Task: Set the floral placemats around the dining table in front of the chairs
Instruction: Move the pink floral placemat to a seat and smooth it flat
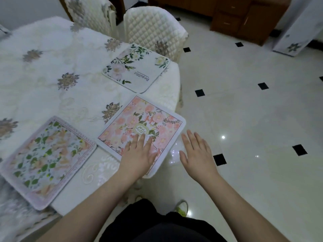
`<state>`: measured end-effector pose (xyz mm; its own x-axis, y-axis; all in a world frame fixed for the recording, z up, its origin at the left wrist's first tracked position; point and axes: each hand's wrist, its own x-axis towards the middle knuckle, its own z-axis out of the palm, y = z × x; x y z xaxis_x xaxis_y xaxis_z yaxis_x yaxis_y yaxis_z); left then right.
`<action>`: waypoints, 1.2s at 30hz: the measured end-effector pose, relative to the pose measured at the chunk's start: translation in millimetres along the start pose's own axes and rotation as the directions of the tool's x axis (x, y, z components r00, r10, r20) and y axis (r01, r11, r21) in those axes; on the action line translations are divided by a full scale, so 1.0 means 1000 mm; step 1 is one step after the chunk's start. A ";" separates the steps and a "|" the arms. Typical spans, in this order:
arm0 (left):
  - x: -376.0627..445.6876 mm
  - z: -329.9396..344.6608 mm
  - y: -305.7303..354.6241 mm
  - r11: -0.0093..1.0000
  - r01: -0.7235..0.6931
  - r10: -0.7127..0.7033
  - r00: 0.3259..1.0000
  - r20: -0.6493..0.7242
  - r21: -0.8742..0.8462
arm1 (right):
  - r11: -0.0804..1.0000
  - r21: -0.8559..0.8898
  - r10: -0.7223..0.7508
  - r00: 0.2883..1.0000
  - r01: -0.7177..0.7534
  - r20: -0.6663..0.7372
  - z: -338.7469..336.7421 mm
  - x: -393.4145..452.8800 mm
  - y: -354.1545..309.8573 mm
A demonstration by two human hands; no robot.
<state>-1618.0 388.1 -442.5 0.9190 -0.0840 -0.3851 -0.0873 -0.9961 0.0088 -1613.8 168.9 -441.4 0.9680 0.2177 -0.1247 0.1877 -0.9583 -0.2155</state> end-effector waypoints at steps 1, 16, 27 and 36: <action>0.000 -0.001 0.000 1.000 0.023 -0.023 1.000 -0.003 -0.016 | 1.000 0.006 -0.028 1.000 0.028 0.011 -0.001 0.006 0.003; 0.012 0.030 -0.037 0.969 0.187 -0.214 0.962 -0.170 -0.163 | 0.914 -0.071 -0.378 0.901 0.400 0.211 0.006 0.132 -0.039; 0.026 0.050 -0.047 0.870 0.405 -0.430 0.902 -0.033 -0.283 | 0.846 -0.034 -0.496 0.807 0.533 0.320 0.015 0.208 -0.039; 0.033 0.054 -0.013 0.656 0.693 -0.709 0.702 0.070 -0.299 | 0.637 -0.008 -0.690 0.574 0.771 0.440 0.043 0.256 -0.013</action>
<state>-1606.9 399.4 -505.2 0.6800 0.6488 -0.3416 0.6943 -0.7195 0.0154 -1375.3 245.1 -512.5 0.3531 0.8680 -0.3491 0.8673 -0.4436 -0.2257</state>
